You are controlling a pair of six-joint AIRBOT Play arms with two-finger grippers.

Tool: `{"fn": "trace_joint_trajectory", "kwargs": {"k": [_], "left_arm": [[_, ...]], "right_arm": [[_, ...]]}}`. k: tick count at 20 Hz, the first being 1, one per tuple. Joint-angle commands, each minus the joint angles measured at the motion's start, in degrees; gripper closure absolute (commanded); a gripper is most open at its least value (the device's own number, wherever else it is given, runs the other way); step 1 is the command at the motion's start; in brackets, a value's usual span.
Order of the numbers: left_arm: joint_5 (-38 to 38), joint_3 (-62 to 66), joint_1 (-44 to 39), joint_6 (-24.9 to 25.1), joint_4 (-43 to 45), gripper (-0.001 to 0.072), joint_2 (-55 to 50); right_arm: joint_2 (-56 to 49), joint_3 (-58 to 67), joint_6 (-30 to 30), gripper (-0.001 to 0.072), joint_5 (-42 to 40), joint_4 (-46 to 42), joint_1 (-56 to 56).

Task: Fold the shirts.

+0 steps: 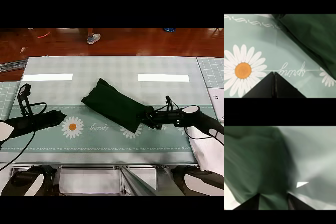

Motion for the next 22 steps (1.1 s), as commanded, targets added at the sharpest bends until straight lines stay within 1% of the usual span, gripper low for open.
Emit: {"fn": "trace_joint_trajectory", "kwargs": {"k": [1,2,3,4,6,8,11,14,17,20,22], "left_arm": [[0.0,0.0,0.0,0.0,0.0,0.0689,0.0],[0.0,0.0,0.0,0.0,0.0,0.0690,0.0],[0.0,0.0,0.0,0.0,0.0,0.0690,0.0],[0.0,0.0,0.0,0.0,0.0,0.0689,0.0],[0.0,0.0,0.0,0.0,0.0,0.0689,0.0],[0.0,0.0,0.0,0.0,0.0,0.0689,0.0],[0.3,0.0,0.0,0.0,0.0,0.0690,0.0],[0.4,0.0,0.0,0.0,0.0,0.0689,0.0],[0.5,0.0,0.0,0.0,-1.0,0.0689,0.0],[0.4,0.0,0.0,0.1,-1.5,0.0689,0.0],[0.5,0.0,0.0,0.2,-1.5,0.0689,0.0]], "right_arm": [[-6.1,5.8,-2.2,0.0305,-0.6,1.8,4.0],[-7.3,8.0,-2.2,0.0357,-0.6,1.8,5.9],[-8.4,10.6,-2.3,0.0509,-0.7,1.8,7.7],[-9.0,13.1,-4.0,0.0692,-0.6,1.8,9.2],[-9.1,18.4,-4.3,0.0693,-0.4,0.6,11.3],[-9.1,24.8,-2.3,0.0694,1.9,-2.7,12.0],[-9.0,37.4,3.5,0.0694,7.5,-11.1,12.1],[-9.0,51.7,11.2,0.0693,13.6,-23.1,11.9],[-9.0,64.0,15.6,0.0694,20.7,-30.8,9.7],[-7.0,70.8,18.3,0.0693,25.9,-35.4,5.2],[-3.8,72.0,20.1,0.0694,27.6,-38.5,1.1]]}}
